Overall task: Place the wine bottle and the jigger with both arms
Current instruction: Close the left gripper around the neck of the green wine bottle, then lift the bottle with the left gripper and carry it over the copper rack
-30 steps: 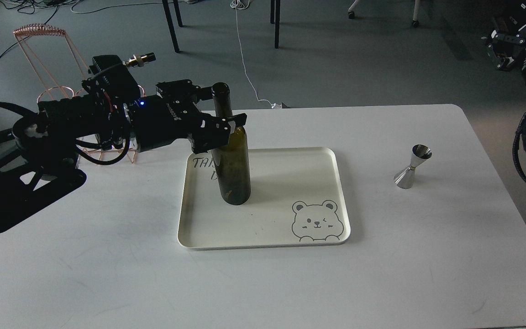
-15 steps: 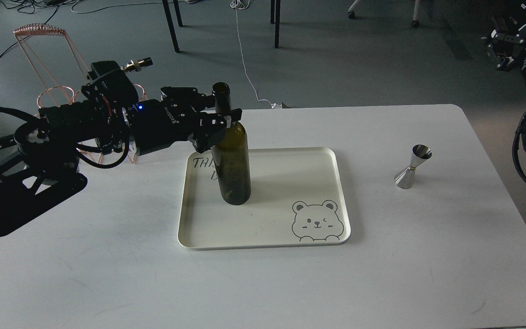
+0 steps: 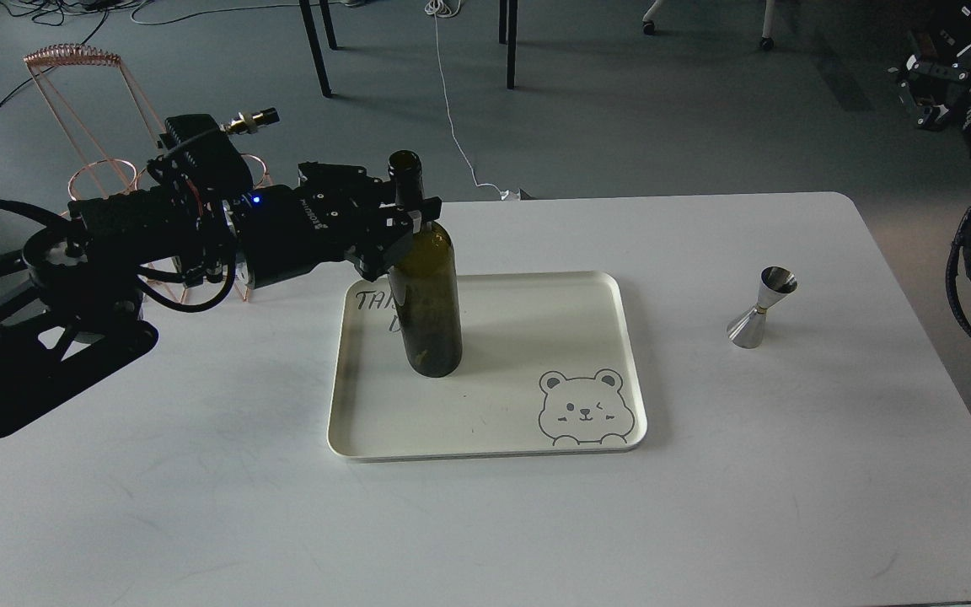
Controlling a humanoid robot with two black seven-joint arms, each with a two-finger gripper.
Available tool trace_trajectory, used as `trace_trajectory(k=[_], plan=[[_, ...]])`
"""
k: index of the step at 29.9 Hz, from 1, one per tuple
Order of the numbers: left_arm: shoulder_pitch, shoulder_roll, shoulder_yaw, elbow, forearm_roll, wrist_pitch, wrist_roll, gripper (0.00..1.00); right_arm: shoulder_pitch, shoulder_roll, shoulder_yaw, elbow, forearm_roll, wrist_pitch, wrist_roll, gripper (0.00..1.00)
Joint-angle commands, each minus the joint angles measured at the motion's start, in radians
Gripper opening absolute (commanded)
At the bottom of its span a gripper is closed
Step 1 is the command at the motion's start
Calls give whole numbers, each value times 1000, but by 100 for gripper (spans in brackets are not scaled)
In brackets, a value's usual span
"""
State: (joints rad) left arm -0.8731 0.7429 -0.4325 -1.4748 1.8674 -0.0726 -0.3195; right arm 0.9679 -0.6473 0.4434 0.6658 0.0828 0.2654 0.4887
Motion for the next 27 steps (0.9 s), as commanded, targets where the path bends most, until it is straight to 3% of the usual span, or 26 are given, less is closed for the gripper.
trace_trajectory(k=[1,5,10,16,21,27], plan=[[-4,6,-11,-8,-4,1,-9,23,0,0,0,0,0,0,0,91],[-10,30,-28,-33,-7,1,-39,14,0,0,-2,0,0,0,0,91],[-27,75,-112,-74,-20,-19,-44,13,0,-5,-2,-2,0,0,0,91],[-153,205,-117,-59,-137,-116,-67,14,0,-6,-2,0,0,1,0,91],[-199,285,-115,19,-145,-133,-98,14,0,-8,-2,0,0,0,0,91],[-208,299,-112,158,-142,-136,-110,13,0,-6,0,1,0,0,0,91]])
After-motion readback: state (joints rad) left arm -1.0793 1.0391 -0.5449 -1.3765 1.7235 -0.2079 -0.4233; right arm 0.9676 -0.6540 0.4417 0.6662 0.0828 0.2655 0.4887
